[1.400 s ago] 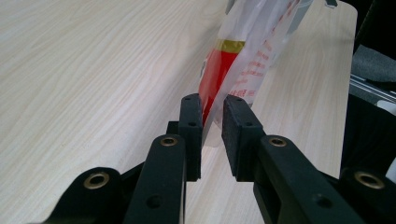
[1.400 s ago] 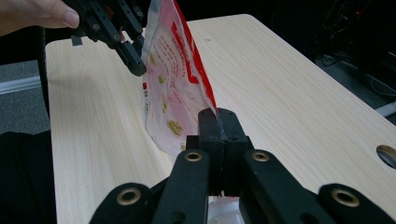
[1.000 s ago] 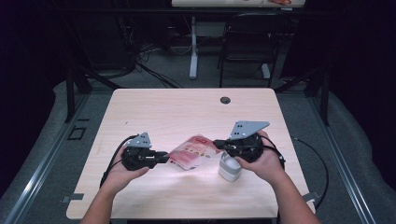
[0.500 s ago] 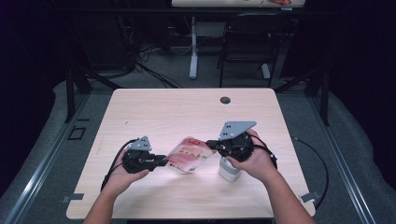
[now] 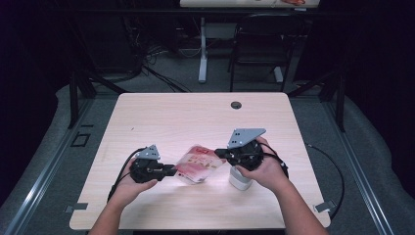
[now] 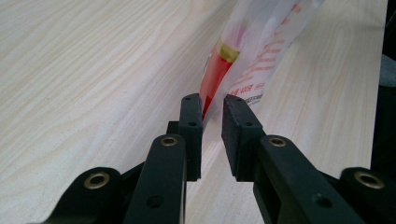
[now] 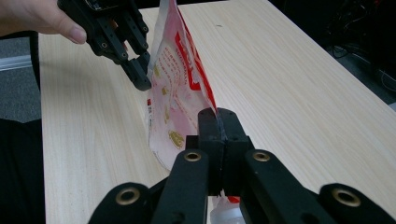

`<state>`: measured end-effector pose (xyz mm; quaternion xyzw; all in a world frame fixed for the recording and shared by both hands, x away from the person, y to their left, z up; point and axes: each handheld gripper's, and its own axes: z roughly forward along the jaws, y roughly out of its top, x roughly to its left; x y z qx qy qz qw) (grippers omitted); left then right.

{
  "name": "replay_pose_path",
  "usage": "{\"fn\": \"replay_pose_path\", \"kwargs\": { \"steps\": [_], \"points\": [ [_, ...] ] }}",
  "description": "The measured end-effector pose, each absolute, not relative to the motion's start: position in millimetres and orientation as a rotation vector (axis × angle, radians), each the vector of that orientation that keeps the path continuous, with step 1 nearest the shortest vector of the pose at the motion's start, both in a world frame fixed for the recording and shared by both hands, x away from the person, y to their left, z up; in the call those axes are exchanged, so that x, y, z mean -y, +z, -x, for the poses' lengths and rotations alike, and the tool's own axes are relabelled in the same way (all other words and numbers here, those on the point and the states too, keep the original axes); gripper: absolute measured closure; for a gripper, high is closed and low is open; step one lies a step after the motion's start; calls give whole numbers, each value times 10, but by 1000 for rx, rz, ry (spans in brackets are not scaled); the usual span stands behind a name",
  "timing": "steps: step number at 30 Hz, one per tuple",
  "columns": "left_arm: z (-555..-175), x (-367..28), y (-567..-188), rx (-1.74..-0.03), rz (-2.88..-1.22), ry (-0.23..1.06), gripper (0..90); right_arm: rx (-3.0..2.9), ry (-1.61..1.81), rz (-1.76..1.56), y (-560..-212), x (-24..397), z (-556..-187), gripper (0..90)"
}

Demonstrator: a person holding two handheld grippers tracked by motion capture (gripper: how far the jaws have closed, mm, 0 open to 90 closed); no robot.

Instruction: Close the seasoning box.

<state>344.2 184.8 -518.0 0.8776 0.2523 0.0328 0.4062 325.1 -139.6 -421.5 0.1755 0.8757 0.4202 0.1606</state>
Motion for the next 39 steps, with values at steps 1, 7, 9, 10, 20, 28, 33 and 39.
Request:
{"fn": "replay_pose_path", "kwargs": {
  "steps": [1,7,9,10,20,28,33,39],
  "points": [
    [-3439,-1846,-5184,-638,-2215,82,783,-2501,1203,-503,-4224,1392,-3251,898],
    [-3424,-1835,-5225,-641,-2223,85,780,-2502,1201,-495,-4242,1365,-3239,894],
    [-3423,-1841,-5224,-643,-2226,83,779,-2501,1210,-496,-4245,1363,-3238,893],
    [-3422,-1841,-5227,-644,-2224,82,779,-2500,1219,-499,-4248,1362,-3239,892],
    [-3405,-1858,-5262,-648,-2235,81,764,-2503,1262,-491,-4253,1312,-3229,855],
    [-3387,-1888,-5288,-653,-2232,69,766,-2499,1292,-498,-4256,1271,-3237,813],
    [-3385,-1904,-5297,-656,-2240,70,768,-2480,1325,-495,-4253,1236,-3234,787],
    [-3379,-1908,-5307,-656,-2244,69,769,-2474,1348,-498,-4249,1214,-3228,778]
  ]
}}
